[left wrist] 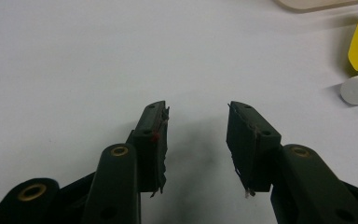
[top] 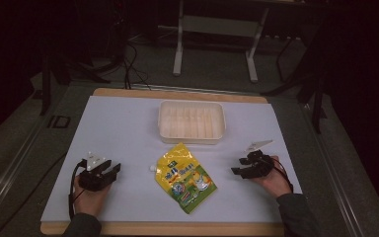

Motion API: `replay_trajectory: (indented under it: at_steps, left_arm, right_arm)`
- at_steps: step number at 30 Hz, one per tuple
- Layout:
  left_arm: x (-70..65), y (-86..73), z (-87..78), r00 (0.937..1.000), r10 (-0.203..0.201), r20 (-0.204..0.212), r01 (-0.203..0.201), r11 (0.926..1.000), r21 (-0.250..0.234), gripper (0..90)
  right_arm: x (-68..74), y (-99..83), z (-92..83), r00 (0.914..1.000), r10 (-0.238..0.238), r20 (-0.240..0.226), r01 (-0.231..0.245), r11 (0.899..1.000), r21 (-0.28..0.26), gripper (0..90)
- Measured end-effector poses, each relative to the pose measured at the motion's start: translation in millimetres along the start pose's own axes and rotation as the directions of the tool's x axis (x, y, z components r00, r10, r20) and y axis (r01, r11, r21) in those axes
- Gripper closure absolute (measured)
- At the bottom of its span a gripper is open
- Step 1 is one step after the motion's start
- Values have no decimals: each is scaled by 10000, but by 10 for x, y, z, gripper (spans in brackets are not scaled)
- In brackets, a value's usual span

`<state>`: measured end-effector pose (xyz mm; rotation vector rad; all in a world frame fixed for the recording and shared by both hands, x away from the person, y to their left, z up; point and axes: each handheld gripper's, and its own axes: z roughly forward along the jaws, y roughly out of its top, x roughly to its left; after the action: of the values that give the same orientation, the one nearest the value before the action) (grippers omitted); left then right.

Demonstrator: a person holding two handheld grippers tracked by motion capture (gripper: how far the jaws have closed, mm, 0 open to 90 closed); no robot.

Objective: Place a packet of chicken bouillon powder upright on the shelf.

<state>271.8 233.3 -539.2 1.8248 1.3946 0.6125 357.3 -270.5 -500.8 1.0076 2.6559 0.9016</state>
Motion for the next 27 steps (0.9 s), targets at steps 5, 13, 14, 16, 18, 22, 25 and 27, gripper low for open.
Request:
replay_trajectory:
  at_steps: [5, 13, 14, 16, 18, 22, 25, 27]
  left_arm:
    - [-12, -7, -5, 10000, -64, -27, 63, 9999, -123, 578]
    - [-10, -9, -2, 9999, -106, 14, 107, 9999, -134, 579]
    - [-10, -9, -3, 9999, -112, 18, 112, 9998, -143, 579]
    - [-14, -9, -2, 10000, -82, 21, 82, 9999, -144, 579]
    - [-17, -8, -1, 10000, -38, 23, 38, 9999, -132, 579]
    - [-18, -8, -1, 10000, -22, 19, 23, 9999, -140, 578]
    - [-20, -8, -1, 10000, 3, 10, -3, 9999, -140, 577]
    - [-23, -8, -1, 10000, 40, -9, -41, 9999, -133, 577]
  right_arm:
    - [58, 193, 90, 9989, -301, -373, 304, 9995, 88, 444]
    - [152, 433, 264, 9935, -737, -868, 740, 9973, 1, 463]
    - [169, 460, 287, 9924, -778, -950, 781, 9969, -11, 463]
    - [207, 513, 335, 9906, -877, -1049, 879, 9961, -29, 467]
    - [239, 563, 379, 9882, -1040, -1127, 1046, 9945, -5, 469]
    - [288, 661, 446, 9832, -1302, -1276, 1314, 9913, 7, 479]
    - [315, 730, 481, 9804, -1371, -1417, 1379, 9904, -44, 481]
    - [341, 780, 501, 9785, -1452, -1463, 1462, 9893, -43, 481]
